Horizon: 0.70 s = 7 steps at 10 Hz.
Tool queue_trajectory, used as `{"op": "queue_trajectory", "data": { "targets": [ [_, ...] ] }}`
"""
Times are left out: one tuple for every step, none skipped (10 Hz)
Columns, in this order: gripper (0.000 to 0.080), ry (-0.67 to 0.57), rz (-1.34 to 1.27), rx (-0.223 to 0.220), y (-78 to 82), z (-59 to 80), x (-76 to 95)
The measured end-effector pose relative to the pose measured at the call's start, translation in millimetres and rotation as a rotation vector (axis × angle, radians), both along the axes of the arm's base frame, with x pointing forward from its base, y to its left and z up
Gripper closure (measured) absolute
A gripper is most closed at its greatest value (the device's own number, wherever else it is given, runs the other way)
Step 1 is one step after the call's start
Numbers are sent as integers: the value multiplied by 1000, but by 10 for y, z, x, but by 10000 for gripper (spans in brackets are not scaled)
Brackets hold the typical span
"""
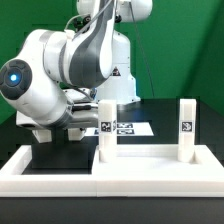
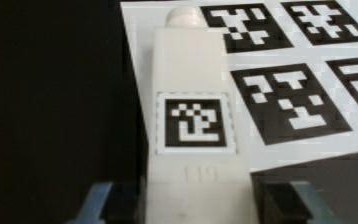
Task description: Assemble desk
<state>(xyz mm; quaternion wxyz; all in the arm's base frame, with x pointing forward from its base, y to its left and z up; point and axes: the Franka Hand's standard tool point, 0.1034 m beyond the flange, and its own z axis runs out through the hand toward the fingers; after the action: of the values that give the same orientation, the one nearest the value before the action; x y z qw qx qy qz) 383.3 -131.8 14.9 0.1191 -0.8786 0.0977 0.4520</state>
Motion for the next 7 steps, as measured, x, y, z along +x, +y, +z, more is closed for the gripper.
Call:
{"op": "queue_trajectory", "data": {
  "targets": [
    [512,0,0,0,0,0,0],
    [512,0,0,0,0,0,0],
    [512,0,0,0,0,0,0],
    [512,0,0,0,0,0,0],
    [512,2,-1,2,-3,23,8],
    [511,6,-2,19,-12,193,77],
    [511,-10,-1,37,-26,413,187]
  ]
}}
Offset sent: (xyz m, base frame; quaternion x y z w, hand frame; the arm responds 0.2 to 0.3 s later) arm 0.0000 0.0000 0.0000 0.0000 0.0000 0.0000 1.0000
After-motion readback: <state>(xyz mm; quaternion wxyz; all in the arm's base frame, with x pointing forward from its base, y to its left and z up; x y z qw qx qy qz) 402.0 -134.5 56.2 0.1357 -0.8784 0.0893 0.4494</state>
